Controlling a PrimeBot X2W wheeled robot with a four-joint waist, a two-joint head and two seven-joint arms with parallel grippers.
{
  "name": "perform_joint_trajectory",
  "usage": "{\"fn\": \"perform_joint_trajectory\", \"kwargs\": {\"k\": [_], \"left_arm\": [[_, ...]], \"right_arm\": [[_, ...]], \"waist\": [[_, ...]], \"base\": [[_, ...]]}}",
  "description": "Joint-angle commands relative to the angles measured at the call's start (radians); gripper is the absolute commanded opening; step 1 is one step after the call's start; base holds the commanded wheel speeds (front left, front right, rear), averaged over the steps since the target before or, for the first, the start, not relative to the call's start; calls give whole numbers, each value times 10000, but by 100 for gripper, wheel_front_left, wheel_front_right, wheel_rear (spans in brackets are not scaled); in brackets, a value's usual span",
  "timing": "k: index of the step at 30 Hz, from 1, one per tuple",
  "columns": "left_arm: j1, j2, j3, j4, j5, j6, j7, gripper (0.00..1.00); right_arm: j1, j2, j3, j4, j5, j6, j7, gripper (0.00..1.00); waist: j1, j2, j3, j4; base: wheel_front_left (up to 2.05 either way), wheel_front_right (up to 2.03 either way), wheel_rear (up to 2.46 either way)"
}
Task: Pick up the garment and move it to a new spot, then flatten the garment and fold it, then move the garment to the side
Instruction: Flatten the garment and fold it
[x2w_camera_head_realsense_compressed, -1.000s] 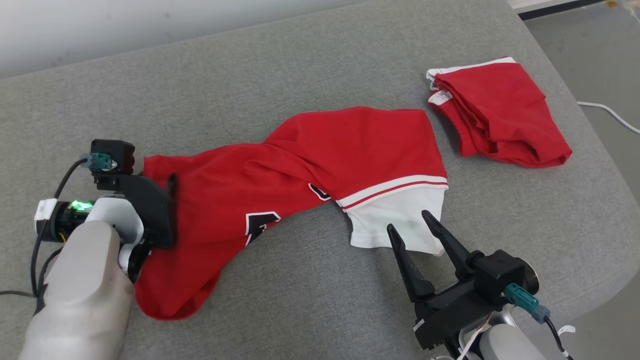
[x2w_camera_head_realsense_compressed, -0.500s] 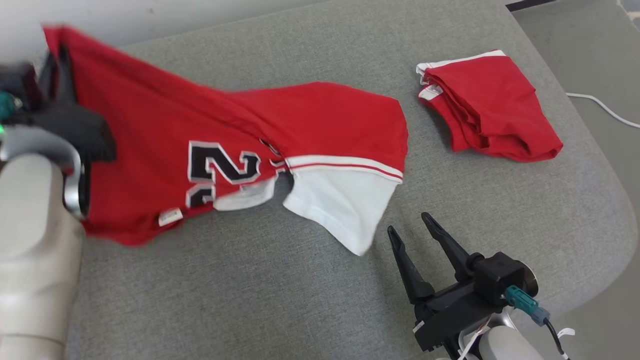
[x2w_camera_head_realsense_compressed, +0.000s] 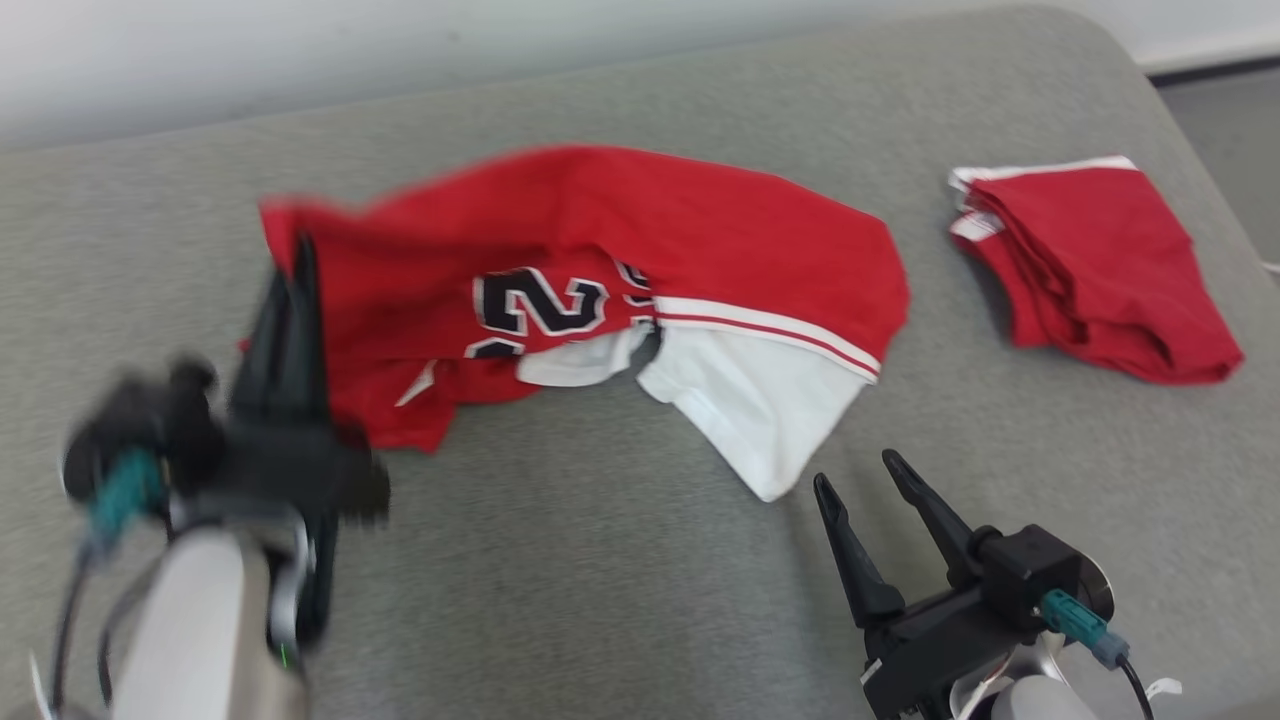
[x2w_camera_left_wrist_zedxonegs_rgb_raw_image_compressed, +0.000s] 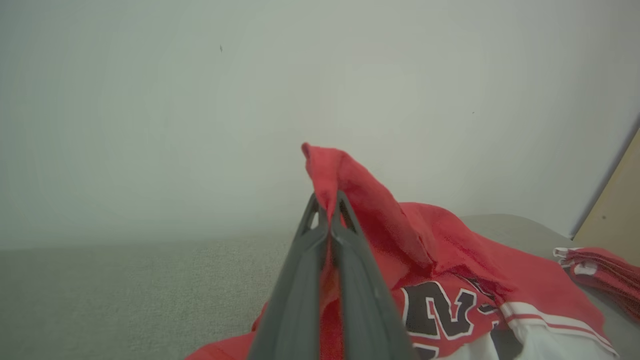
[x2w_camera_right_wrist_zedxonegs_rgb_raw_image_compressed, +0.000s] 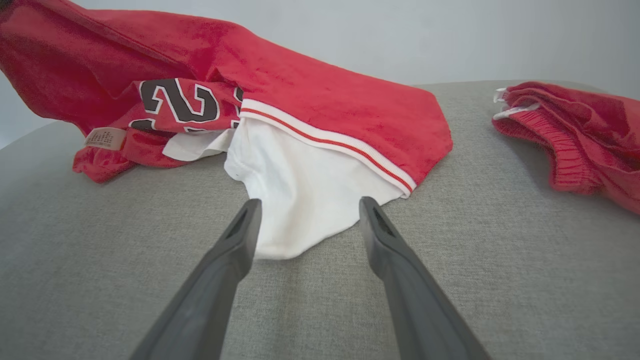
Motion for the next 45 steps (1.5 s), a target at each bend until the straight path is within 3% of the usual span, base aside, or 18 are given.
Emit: {"fn": "perform_joint_trajectory", "kwargs": {"k": [1,5,12,13,14,15,20,31,38,45], "left_arm": [[1043,-107,91,-619,21,-65,-3,0],[3340,-322,77,-1131,147,-114,-3,0],[4378,-450,238,-394,121,29,-4,0],[4435,-466,272,-200,102,37,-4,16],[4417,-477,313,-79,91,32,-4,45],[4405,-485,347,60,120,66,-4,100],[4658,-601,723,190,144,286,-4,100],[5773,-744,1489,-859,346,659,-5,100],[5877,-816,1713,-2119,618,420,-3,100],[5678,-882,1480,-2511,726,258,-3,100]], "right_arm": [[197,-31,-29,-68,-83,-30,61,100],[457,24,22,-137,-4,-30,224,100],[606,106,176,-114,107,-30,374,100],[608,100,177,-115,123,-30,374,100],[604,92,147,-121,132,-30,380,100],[626,78,98,-120,143,-30,381,100],[777,63,-158,-107,93,-30,363,100],[1087,162,-673,-66,-43,-30,551,100],[678,436,-1445,700,203,-30,2518,100],[-490,830,-2520,1882,-55,-30,4230,100]], "waist": [[0,-1,-662,906],[0,-1,-1191,1443],[0,-1,-1599,1581],[0,-1,-1629,1573],[0,-1,-1650,1563],[0,-1,-1670,1552],[0,-1,-1762,1490],[0,-1,-2026,1614],[0,-1,-1941,1650],[0,-1,-1578,1889]], "base": [[0,0,0],[0,0,0],[0,0,0],[0,0,0],[0,0,0],[0,0,0],[0,0,0],[0,0,0],[0,0,0],[0,0,0]]}}
